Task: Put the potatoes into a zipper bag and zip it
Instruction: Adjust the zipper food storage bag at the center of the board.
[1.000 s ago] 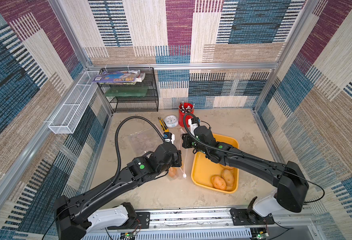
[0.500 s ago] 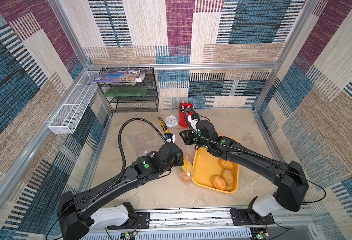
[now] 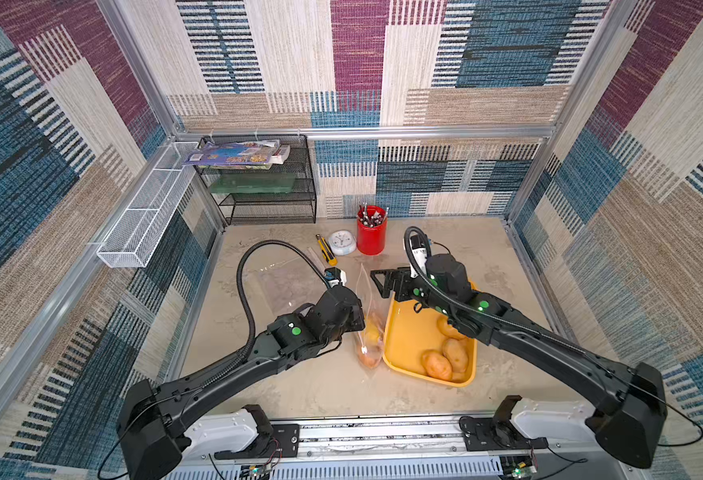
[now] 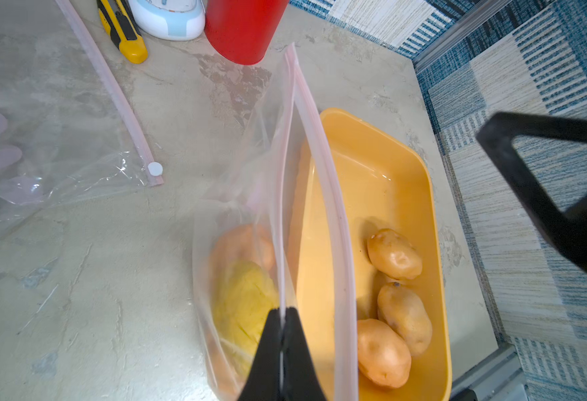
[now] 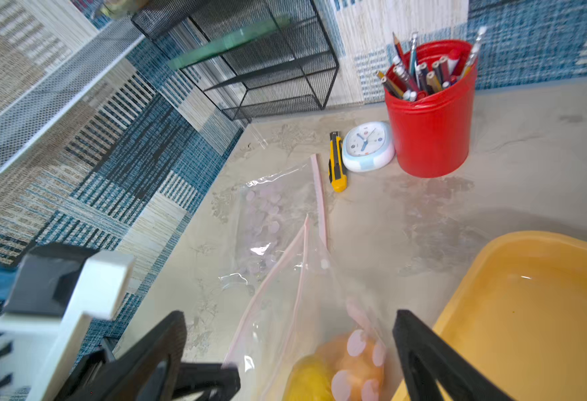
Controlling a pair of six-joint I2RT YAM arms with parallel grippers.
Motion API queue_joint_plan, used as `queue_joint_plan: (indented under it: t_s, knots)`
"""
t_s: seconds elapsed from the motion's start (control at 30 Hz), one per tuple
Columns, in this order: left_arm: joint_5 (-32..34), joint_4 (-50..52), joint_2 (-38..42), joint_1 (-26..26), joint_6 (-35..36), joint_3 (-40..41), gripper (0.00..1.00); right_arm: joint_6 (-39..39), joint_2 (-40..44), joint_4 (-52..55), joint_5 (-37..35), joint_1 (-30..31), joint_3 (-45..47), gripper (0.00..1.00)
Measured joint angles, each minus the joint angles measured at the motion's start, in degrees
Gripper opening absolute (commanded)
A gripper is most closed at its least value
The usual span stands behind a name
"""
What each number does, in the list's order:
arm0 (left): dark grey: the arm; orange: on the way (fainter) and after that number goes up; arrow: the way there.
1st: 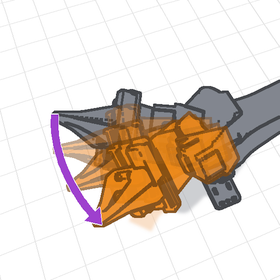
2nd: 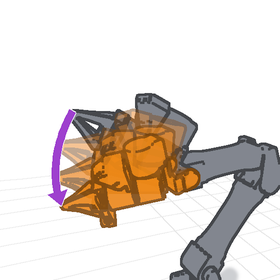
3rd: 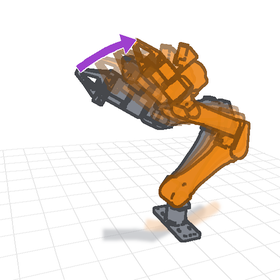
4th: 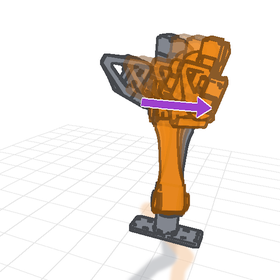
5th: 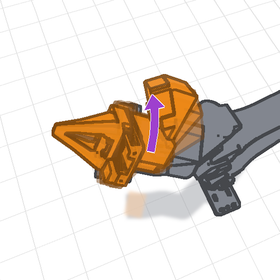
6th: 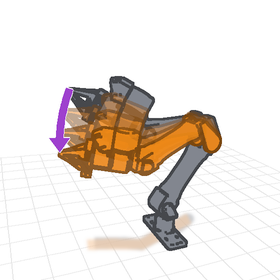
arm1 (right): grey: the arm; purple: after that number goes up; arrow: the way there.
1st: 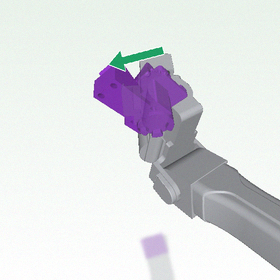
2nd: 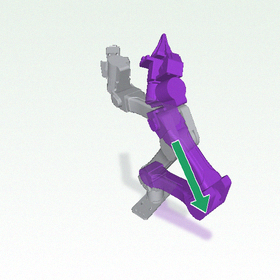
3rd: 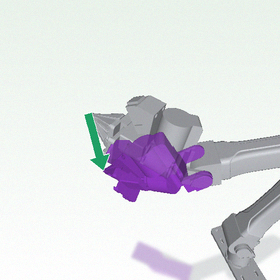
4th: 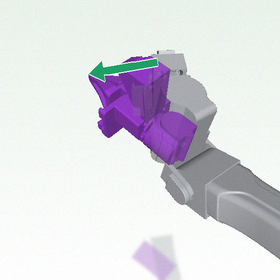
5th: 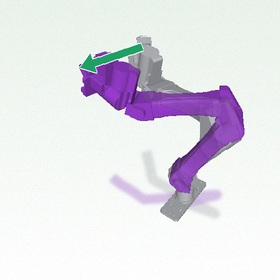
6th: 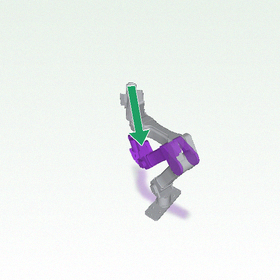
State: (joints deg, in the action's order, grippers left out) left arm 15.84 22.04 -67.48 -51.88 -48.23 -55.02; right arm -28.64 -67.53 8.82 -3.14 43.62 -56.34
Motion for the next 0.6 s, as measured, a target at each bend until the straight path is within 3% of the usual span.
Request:
queue_joint_plan:
  t_s: [0.3, 0.6]
  knots:
    - [0.26, -0.17, 0.13, 0.94, 0.00, 0.02, 0.00, 0.02, 20.98, -11.87, -5.60, 0.61, 22.99, 0.96]
    - [0.09, -0.20, 0.37, 1.77, 0.00, 0.07, 0.00, 6.08, 29.46, -20.22, -3.80, 1.86, 35.74, 0.96]
